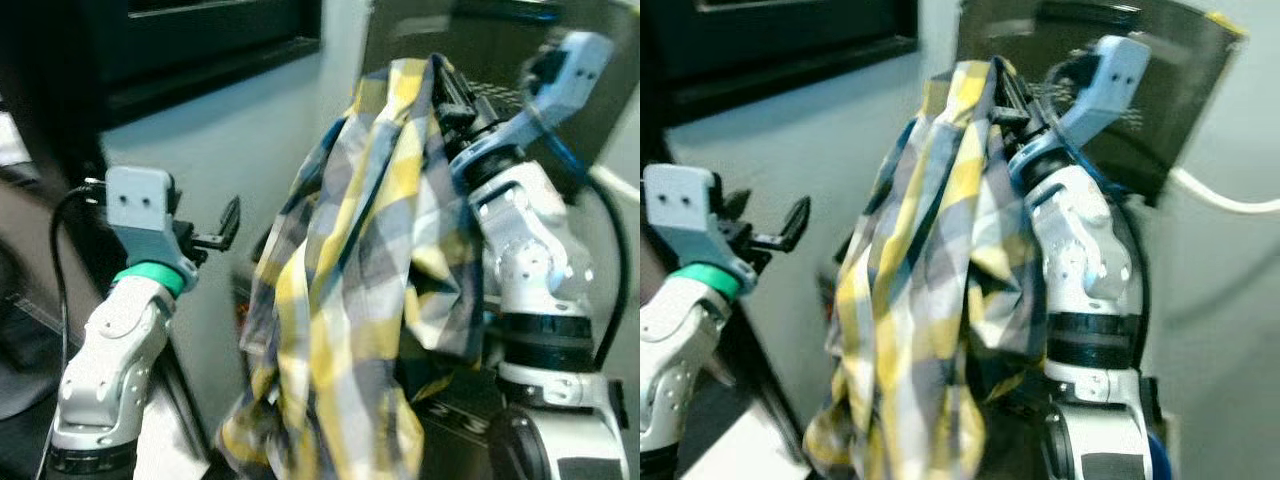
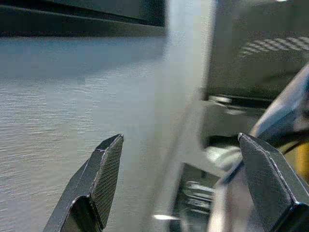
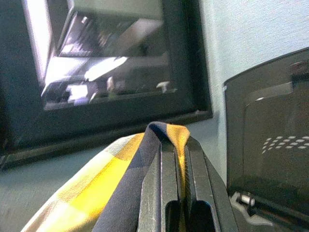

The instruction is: Clothes washing

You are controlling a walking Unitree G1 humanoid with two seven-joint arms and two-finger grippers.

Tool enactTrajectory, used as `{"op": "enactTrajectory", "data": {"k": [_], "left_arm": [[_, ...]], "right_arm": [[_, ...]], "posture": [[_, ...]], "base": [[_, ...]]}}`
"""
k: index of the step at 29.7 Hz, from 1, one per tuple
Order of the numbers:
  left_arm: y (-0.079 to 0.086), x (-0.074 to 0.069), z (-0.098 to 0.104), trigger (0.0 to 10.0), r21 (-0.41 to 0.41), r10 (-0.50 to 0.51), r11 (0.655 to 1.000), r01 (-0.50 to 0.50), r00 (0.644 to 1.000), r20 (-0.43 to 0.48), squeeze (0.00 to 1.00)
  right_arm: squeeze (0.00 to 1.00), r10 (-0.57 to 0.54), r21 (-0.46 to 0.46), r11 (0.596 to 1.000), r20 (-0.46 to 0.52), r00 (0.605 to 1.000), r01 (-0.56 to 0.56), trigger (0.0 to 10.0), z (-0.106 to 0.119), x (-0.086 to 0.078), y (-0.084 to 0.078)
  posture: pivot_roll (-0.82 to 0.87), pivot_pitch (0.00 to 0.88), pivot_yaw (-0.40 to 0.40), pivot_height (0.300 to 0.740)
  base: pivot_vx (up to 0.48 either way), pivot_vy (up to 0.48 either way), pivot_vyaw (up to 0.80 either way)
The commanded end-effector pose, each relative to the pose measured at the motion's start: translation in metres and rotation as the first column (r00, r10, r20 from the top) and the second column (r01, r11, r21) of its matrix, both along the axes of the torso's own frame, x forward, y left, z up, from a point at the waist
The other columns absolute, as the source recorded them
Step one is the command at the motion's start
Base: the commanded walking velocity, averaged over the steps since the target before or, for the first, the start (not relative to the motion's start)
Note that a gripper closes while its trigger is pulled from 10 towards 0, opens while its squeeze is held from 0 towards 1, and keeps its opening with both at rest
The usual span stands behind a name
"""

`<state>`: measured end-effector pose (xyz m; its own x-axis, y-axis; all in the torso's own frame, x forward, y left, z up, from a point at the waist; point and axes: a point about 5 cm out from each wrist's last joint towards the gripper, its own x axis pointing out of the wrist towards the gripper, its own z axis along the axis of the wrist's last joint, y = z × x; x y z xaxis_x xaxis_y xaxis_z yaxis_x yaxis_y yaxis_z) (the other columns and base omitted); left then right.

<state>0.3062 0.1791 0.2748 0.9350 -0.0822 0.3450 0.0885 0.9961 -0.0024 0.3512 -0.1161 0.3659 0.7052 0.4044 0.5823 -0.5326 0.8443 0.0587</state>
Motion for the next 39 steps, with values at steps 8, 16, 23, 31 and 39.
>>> {"op": "enactTrajectory", "data": {"k": [8, 16, 23, 31, 39], "left_arm": [[0.002, -0.003, 0.005, 10.0, 0.001, 0.018, 1.0, -0.018, 1.0, 0.013, 0.0], [0.003, -0.005, 0.009, 10.0, 0.007, 0.025, 1.0, -0.025, 0.999, 0.026, 0.0], [0.007, -0.004, 0.02, 10.0, -0.008, 0.038, 0.999, -0.038, 0.997, 0.069, 0.0], [0.009, -0.008, 0.023, 10.0, -0.036, 0.04, 0.999, -0.037, 0.995, 0.091, 0.0], [0.01, -0.014, 0.026, 10.0, -0.041, 0.043, 0.998, -0.039, 0.992, 0.116, 0.0]], "right_arm": [[0.0, -0.022, 0.053, 0.998, 0.013, 1.0, 0.021, 10.0, 0.011, -0.002, 0.001], [0.0, -0.068, 0.117, 0.991, 0.069, 0.995, 0.06, 10.0, 0.03, -0.008, -0.005], [0.0, 0.001, 0.126, 0.992, 0.163, 0.987, -0.022, 10.0, 0.057, -0.02, 0.01], [0.0, 0.007, 0.083, 0.996, 0.116, 0.993, -0.017, 10.0, 0.048, -0.013, 0.016], [0.0, 0.033, 0.011, 0.999, 0.085, 0.996, -0.035, 10.0, 0.034, -0.011, 0.026]], "posture": [[0.12, 0.007, 0.025, 0.74], [0.12, 0.003, 0.025, 0.74], [0.12, 0.0, 0.021, 0.74], [0.13, 0.0, 0.006, 0.74], [0.13, 0.004, 0.001, 0.74]], "base": [[0.0, 0.0, -0.8], [0.0, 0.0, -0.8], [0.0, 0.0, -0.8], [0.0, 0.101, -0.8], [0.0, 0.48, 0.0]]}}
